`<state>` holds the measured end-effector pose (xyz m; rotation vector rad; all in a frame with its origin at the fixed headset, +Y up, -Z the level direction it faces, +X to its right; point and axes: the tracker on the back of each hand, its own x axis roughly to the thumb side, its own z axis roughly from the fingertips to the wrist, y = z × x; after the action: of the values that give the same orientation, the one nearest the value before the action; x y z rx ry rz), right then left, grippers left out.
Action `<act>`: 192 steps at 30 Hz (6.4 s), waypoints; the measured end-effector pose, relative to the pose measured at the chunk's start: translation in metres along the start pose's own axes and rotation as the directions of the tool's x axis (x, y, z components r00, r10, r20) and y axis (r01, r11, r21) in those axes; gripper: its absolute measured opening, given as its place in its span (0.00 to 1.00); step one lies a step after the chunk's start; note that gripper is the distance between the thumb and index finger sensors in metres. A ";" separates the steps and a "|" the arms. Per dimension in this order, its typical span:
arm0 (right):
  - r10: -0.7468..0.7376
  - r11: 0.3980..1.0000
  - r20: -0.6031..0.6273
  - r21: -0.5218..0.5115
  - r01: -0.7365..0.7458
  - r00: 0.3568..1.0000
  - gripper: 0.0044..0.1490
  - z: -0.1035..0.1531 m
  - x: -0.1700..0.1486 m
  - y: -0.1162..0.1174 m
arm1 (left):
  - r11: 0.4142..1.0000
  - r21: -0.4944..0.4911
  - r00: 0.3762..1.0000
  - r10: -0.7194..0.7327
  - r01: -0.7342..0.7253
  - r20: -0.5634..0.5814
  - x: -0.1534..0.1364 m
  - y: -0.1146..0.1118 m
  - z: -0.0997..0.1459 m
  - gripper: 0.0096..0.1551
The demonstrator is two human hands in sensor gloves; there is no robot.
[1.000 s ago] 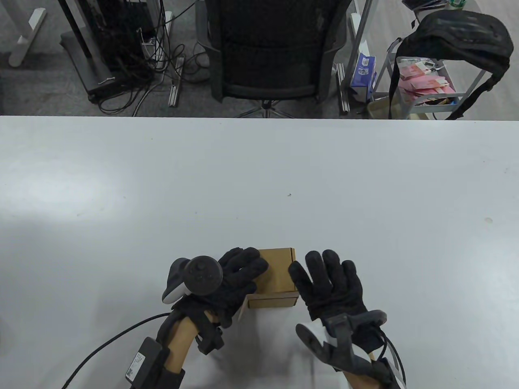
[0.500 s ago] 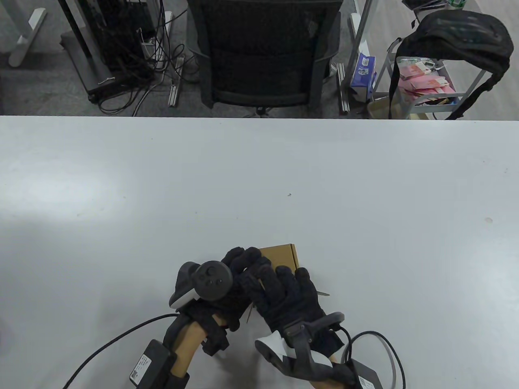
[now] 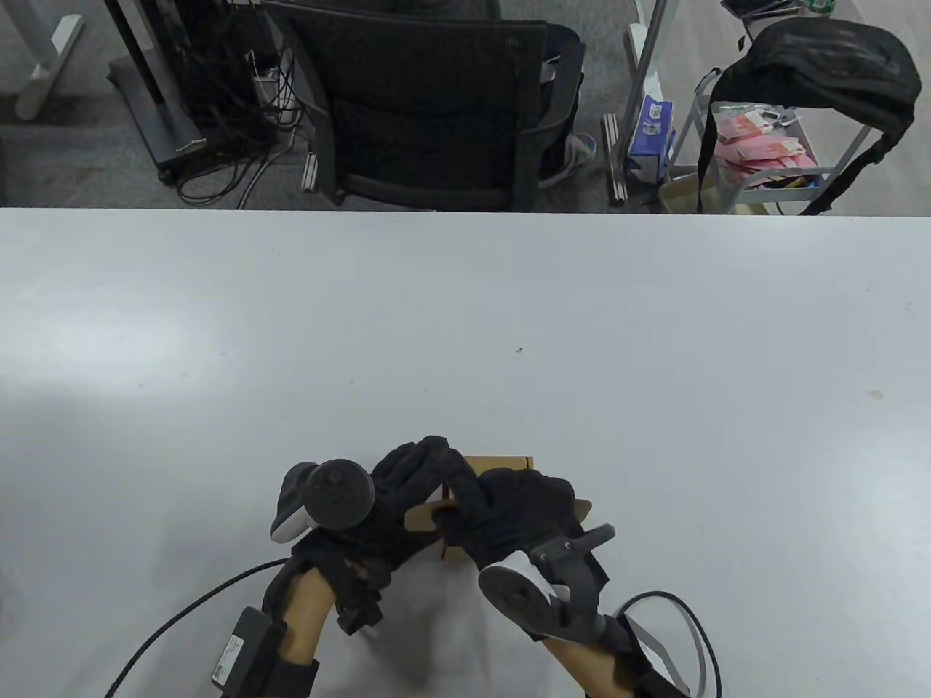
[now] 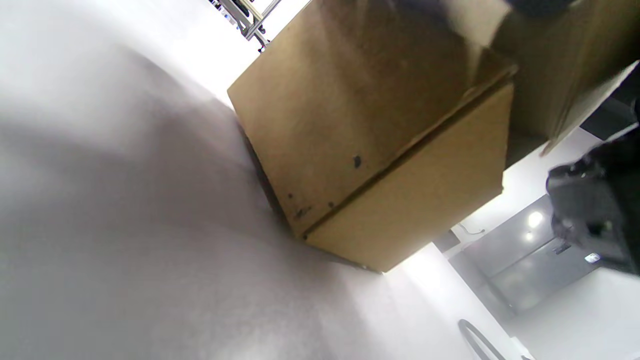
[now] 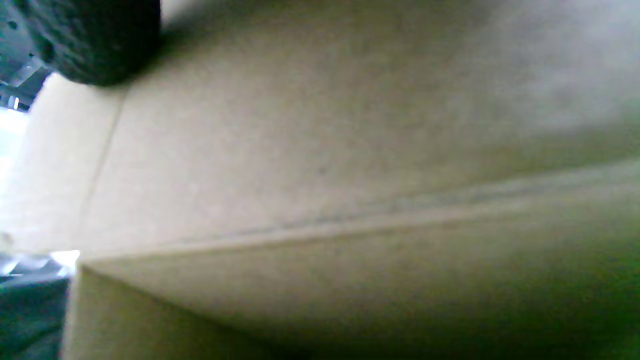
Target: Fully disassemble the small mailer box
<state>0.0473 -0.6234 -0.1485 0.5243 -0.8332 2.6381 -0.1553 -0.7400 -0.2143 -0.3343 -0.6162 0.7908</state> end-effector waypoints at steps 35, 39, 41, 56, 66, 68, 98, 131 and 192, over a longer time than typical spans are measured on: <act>0.376 0.745 -0.042 0.607 -0.276 0.926 0.38 -0.117 -0.056 0.064 | 0.996 -0.054 0.981 -0.079 0.070 -0.176 0.006 -0.016 -0.006 0.59; 0.302 0.611 -0.075 0.780 -0.133 0.950 0.38 -0.102 -0.049 0.090 | 0.996 -0.051 0.980 -0.087 0.079 -0.177 0.006 -0.017 -0.007 0.58; 0.294 0.575 -0.059 0.808 -0.127 0.954 0.39 -0.096 -0.043 0.102 | 0.996 -0.052 0.981 -0.080 0.072 -0.179 0.006 -0.017 -0.007 0.57; 0.235 0.490 -0.103 0.871 -0.026 0.967 0.38 -0.077 -0.037 0.121 | 0.993 -0.046 0.974 -0.118 0.111 -0.195 0.009 -0.017 -0.007 0.57; 0.209 0.507 -0.177 0.861 0.048 0.962 0.42 -0.074 -0.044 0.115 | 0.994 -0.055 0.974 -0.104 0.094 -0.203 0.009 -0.018 -0.007 0.58; 0.191 0.538 -0.242 0.836 0.105 0.951 0.44 -0.075 -0.053 0.109 | 0.993 -0.054 0.973 -0.111 0.102 -0.203 0.009 -0.018 -0.008 0.58; -0.011 0.656 -0.594 0.603 0.454 0.804 0.50 0.012 -0.146 0.069 | 0.992 -0.065 0.970 -0.116 0.104 -0.213 0.011 -0.019 -0.008 0.57; -0.095 0.661 -0.685 0.499 0.560 0.722 0.46 0.057 -0.116 0.063 | 0.994 -0.068 0.968 -0.097 0.083 -0.233 0.014 -0.020 -0.008 0.57; -0.142 0.642 -0.717 0.458 0.615 0.682 0.45 0.066 -0.121 0.065 | 0.871 0.035 0.864 -0.491 0.490 0.111 0.105 -0.035 -0.046 0.39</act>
<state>0.1439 -0.7366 -0.1816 -0.0665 0.4602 2.3275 -0.0499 -0.6873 -0.1921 -0.1128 -0.7699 0.3193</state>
